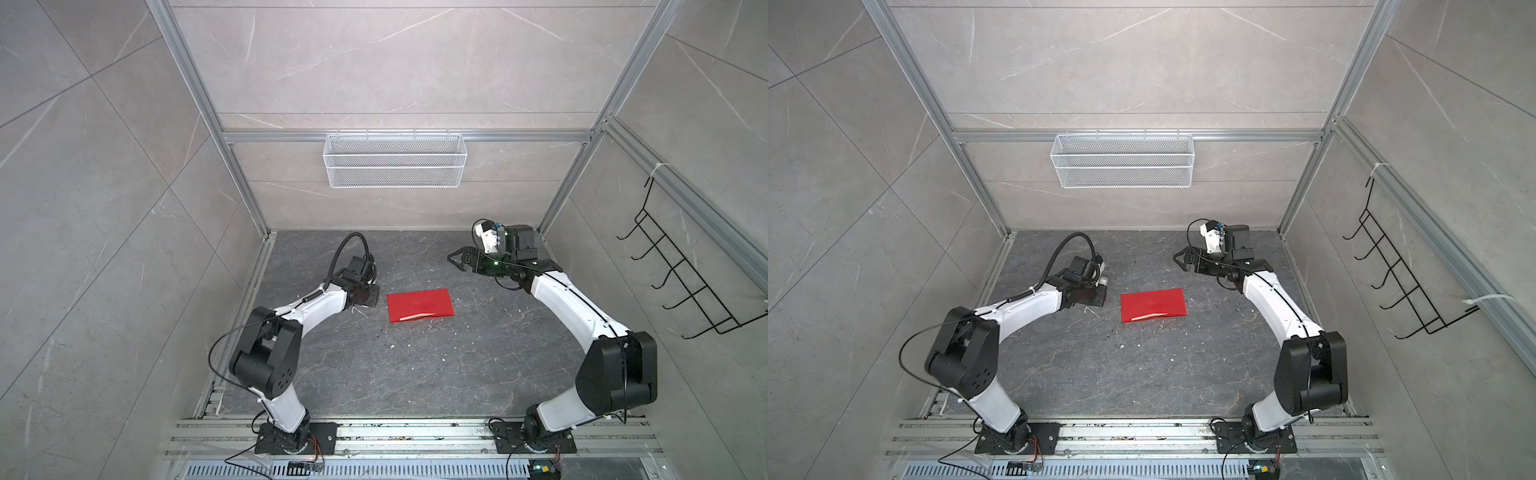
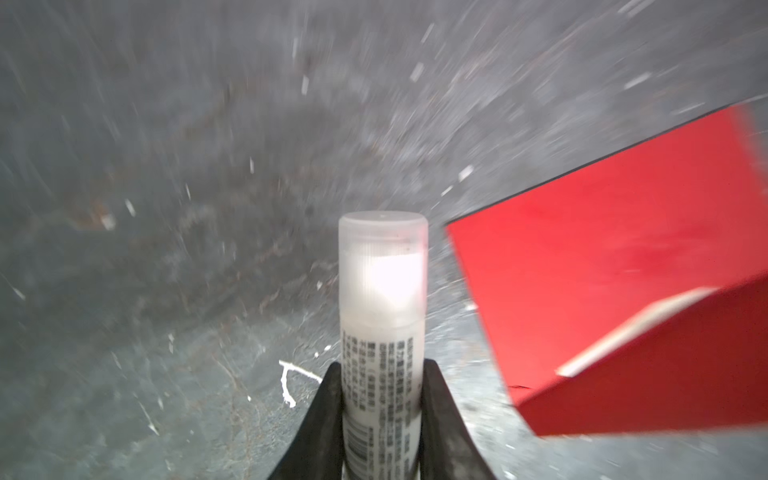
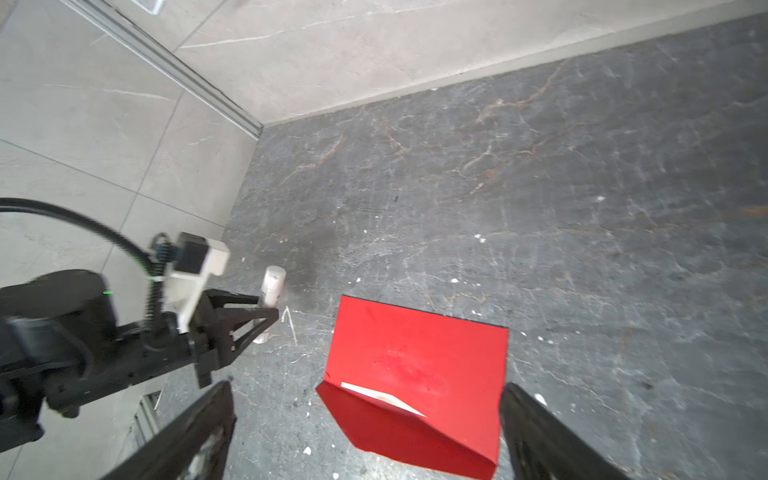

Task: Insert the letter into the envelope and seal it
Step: 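Lift the glue stick with the left gripper while right gripper moves toward it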

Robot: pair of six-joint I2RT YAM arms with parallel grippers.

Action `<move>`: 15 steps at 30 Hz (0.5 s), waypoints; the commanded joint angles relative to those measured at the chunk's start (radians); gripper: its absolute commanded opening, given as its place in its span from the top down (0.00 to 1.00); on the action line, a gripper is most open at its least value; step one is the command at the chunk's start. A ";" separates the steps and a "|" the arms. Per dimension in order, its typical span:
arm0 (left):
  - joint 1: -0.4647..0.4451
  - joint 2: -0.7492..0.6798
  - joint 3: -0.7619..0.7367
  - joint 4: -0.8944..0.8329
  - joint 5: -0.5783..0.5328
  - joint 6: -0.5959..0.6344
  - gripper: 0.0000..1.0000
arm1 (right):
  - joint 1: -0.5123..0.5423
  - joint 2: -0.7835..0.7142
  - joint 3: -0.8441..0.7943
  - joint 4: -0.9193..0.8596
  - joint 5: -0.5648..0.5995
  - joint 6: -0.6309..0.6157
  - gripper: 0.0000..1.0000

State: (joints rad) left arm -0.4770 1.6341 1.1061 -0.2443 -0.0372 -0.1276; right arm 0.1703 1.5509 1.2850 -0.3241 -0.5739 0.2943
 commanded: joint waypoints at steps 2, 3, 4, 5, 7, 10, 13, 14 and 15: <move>-0.005 -0.146 -0.061 0.243 0.128 0.160 1.00 | 0.047 0.017 0.096 -0.098 -0.042 -0.072 0.01; -0.008 -0.169 -0.075 0.274 0.149 0.184 1.00 | 0.060 0.020 0.119 -0.122 -0.045 -0.085 0.01; -0.010 -0.188 -0.088 0.302 0.162 0.208 1.00 | 0.075 0.025 0.144 -0.148 -0.048 -0.100 0.01; -0.012 -0.203 -0.099 0.329 0.174 0.221 1.00 | 0.088 0.027 0.164 -0.170 -0.050 -0.111 0.01; -0.014 -0.232 -0.131 0.394 0.209 0.255 1.00 | 0.119 0.038 0.210 -0.212 -0.056 -0.130 0.01; -0.014 -0.263 -0.186 0.488 0.272 0.304 1.00 | 0.161 0.058 0.267 -0.259 -0.071 -0.146 0.01; -0.015 -0.282 -0.254 0.597 0.349 0.366 1.00 | 0.200 0.081 0.321 -0.299 -0.073 -0.156 0.02; -0.017 -0.283 -0.272 0.625 0.365 0.384 1.00 | 0.210 0.090 0.338 -0.310 -0.076 -0.157 0.03; -0.017 -0.287 -0.288 0.649 0.383 0.401 1.00 | 0.222 0.099 0.353 -0.319 -0.077 -0.157 0.05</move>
State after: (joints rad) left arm -0.4892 1.3838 0.8425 0.2363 0.2424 0.1726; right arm 0.3706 1.6184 1.5875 -0.5674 -0.6296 0.1680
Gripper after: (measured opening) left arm 0.245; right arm 0.961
